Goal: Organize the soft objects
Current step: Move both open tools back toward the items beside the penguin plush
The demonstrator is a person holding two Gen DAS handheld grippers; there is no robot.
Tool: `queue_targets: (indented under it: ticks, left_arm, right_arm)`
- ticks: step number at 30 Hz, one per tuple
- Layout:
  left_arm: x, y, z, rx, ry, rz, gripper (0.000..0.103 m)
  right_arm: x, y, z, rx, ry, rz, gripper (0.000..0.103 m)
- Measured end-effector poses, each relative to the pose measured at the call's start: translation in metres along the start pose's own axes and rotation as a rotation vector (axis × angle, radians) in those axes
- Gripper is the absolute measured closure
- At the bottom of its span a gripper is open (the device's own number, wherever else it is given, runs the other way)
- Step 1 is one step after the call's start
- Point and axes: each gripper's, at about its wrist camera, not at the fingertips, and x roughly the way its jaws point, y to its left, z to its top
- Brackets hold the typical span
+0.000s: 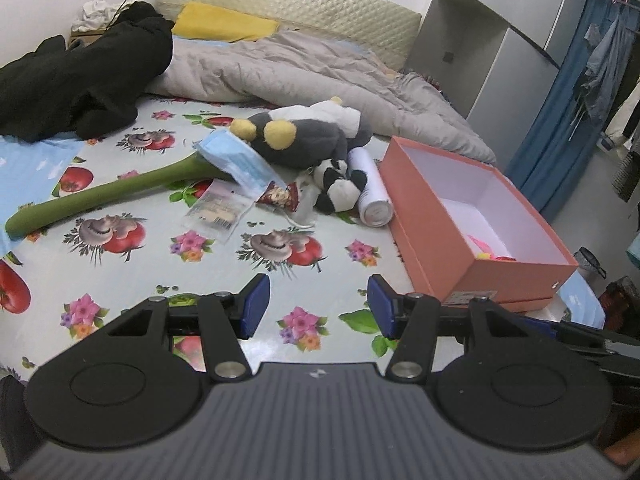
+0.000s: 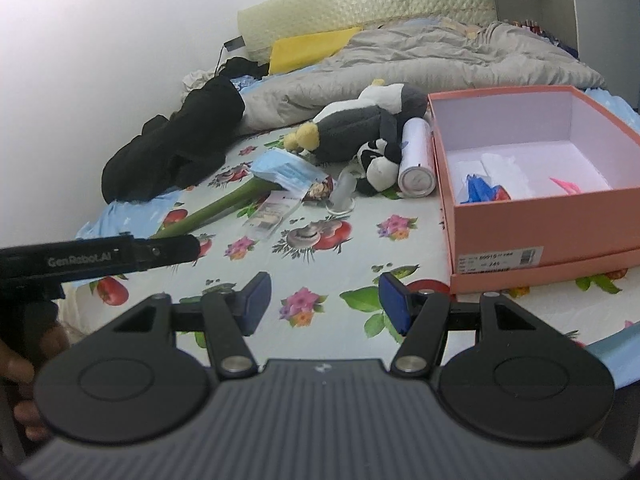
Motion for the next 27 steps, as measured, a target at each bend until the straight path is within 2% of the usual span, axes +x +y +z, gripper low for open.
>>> queue_targets:
  ticks: [10, 21, 25, 27]
  left_arm:
    - [0.053, 0.011, 0.004, -0.011, 0.057, 0.005, 0.043]
    - [0.116, 0.034, 0.03, -0.034, 0.095, 0.039, 0.043]
    - [0.14, 0.042, 0.039, -0.046, 0.116, 0.037, 0.046]
    - [0.154, 0.044, 0.044, -0.041, 0.124, 0.032, 0.052]
  right_arm:
    - [0.032, -0.005, 0.001, 0.028, 0.034, -0.013, 0.041]
    - [0.086, -0.008, 0.025, 0.042, 0.08, 0.005, 0.041]
    - [0.106, -0.01, 0.037, 0.06, 0.087, 0.007, 0.043]
    - [0.118, -0.011, 0.042, 0.061, 0.088, 0.003, 0.052]
